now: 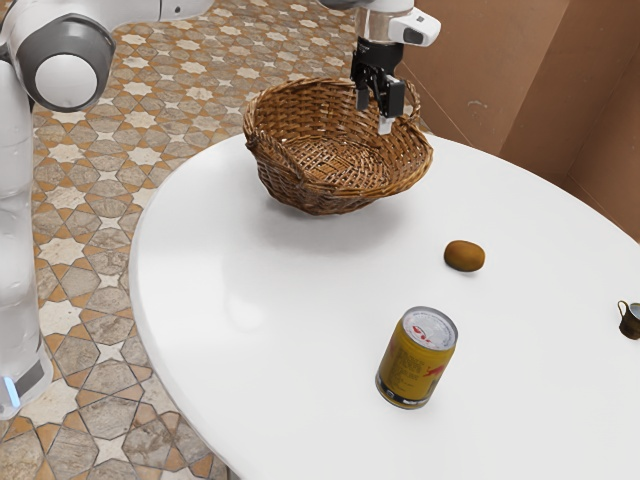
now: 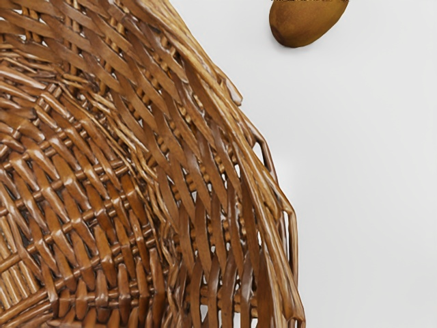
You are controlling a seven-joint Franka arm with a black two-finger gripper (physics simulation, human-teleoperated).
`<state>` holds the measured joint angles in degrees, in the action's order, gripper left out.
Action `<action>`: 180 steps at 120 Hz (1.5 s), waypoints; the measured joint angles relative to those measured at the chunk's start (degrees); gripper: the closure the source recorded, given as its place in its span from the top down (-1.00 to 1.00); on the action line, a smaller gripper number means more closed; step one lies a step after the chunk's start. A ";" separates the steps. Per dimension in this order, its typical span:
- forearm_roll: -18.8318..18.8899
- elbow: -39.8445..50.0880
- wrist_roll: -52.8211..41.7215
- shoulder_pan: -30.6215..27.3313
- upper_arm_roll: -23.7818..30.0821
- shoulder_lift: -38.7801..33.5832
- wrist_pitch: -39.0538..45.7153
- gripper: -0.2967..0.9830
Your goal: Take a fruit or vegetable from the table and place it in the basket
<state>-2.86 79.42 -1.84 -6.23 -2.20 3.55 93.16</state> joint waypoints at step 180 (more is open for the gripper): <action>8.11 -34.98 -2.69 7.86 1.13 37.97 2.93 0.53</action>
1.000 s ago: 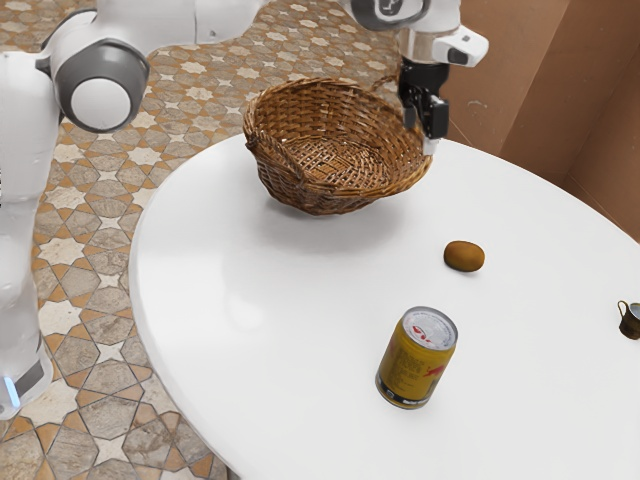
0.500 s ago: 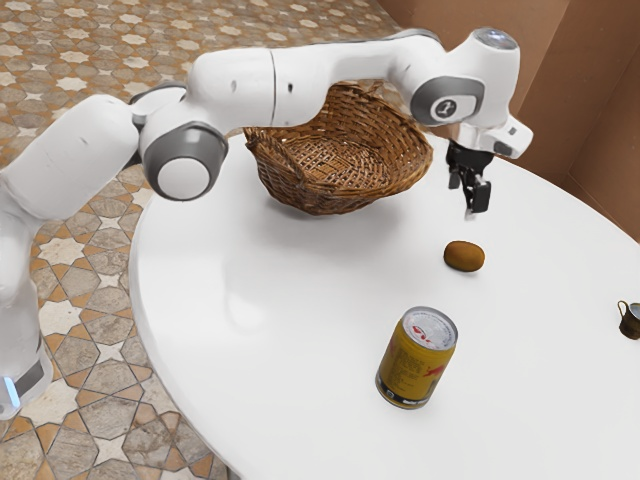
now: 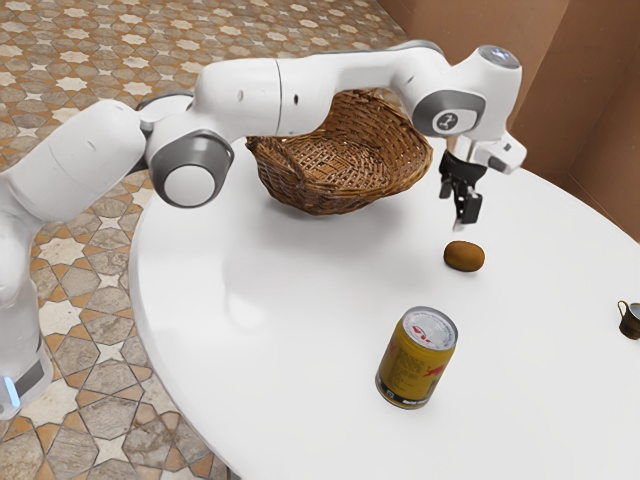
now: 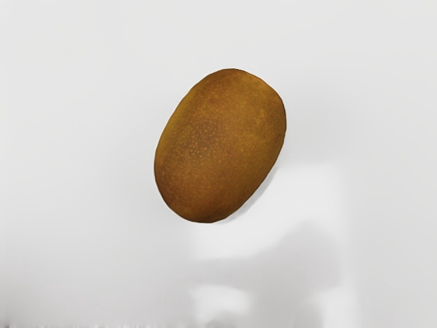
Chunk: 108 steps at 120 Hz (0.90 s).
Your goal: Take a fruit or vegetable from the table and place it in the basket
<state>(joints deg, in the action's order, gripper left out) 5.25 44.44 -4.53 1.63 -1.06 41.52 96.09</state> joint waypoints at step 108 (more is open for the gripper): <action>3.78 -15.93 -10.59 -1.33 3.15 11.56 3.10 0.53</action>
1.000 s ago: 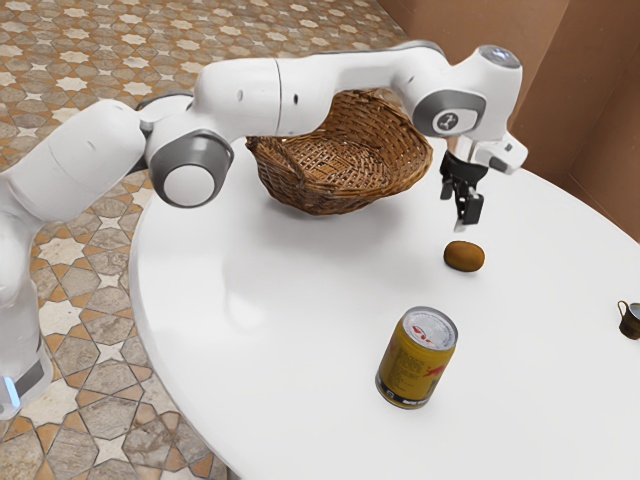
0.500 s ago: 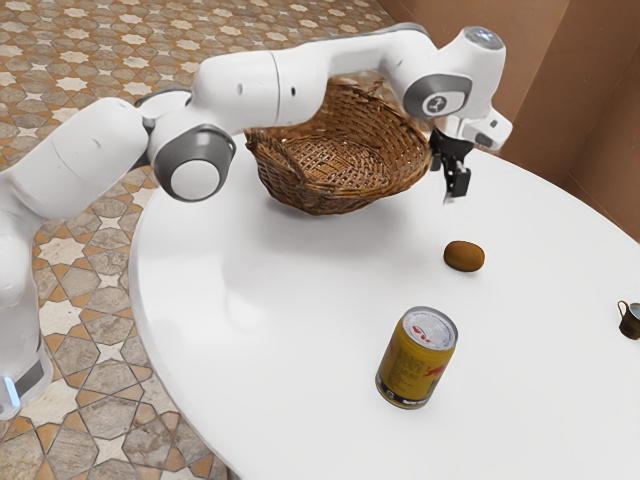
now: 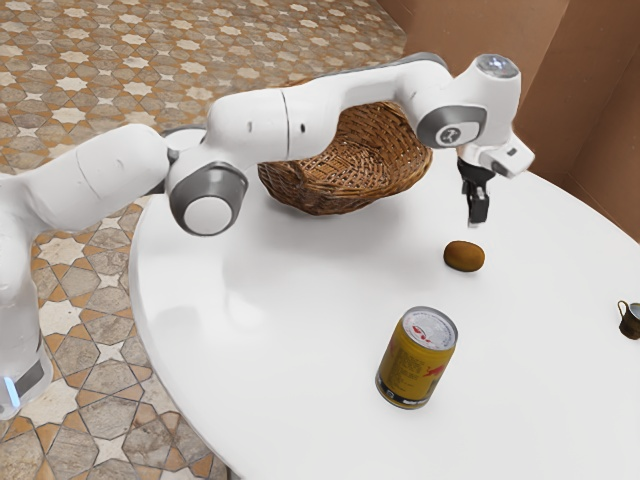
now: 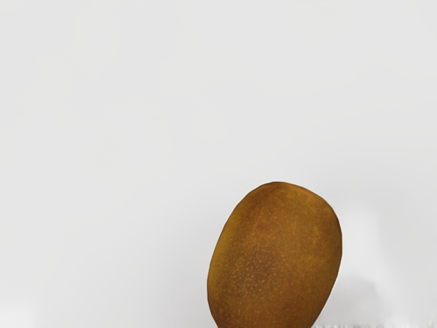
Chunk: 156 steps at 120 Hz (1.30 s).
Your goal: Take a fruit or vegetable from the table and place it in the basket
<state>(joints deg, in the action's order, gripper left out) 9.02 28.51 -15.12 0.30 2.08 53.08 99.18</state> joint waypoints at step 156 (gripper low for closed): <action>-0.20 8.34 -9.60 -0.60 2.84 1.91 8.51 0.53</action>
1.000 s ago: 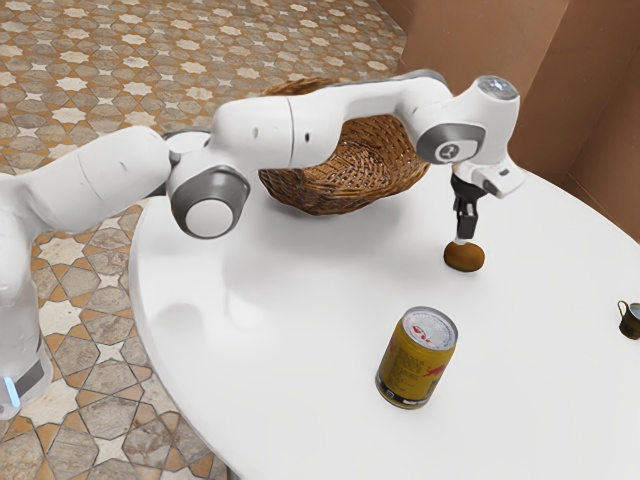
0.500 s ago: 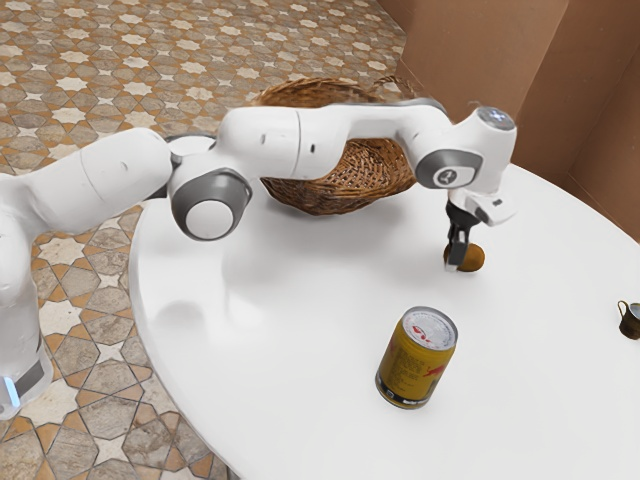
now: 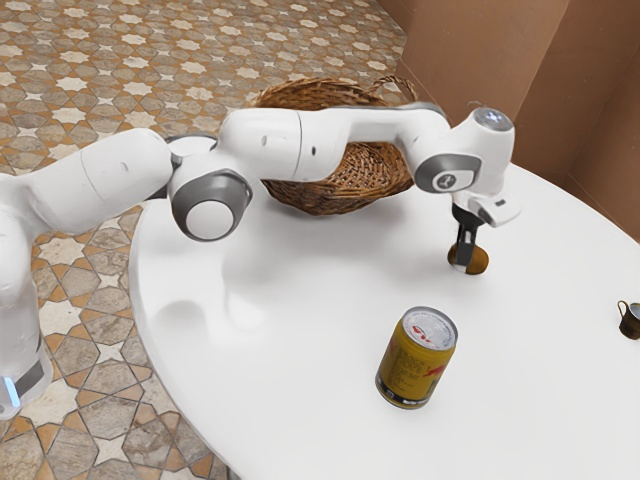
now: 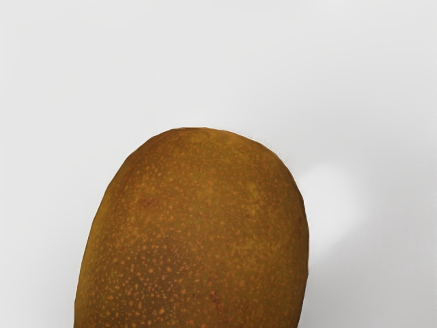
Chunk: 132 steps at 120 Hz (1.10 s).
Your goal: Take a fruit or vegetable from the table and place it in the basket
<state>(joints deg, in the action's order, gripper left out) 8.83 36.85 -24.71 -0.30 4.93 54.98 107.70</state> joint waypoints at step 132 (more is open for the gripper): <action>-2.43 28.02 0.54 -0.95 -14.37 -42.03 -17.81 -0.05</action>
<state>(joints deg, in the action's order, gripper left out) 6.40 64.87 -24.18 -1.25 -9.45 12.95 89.88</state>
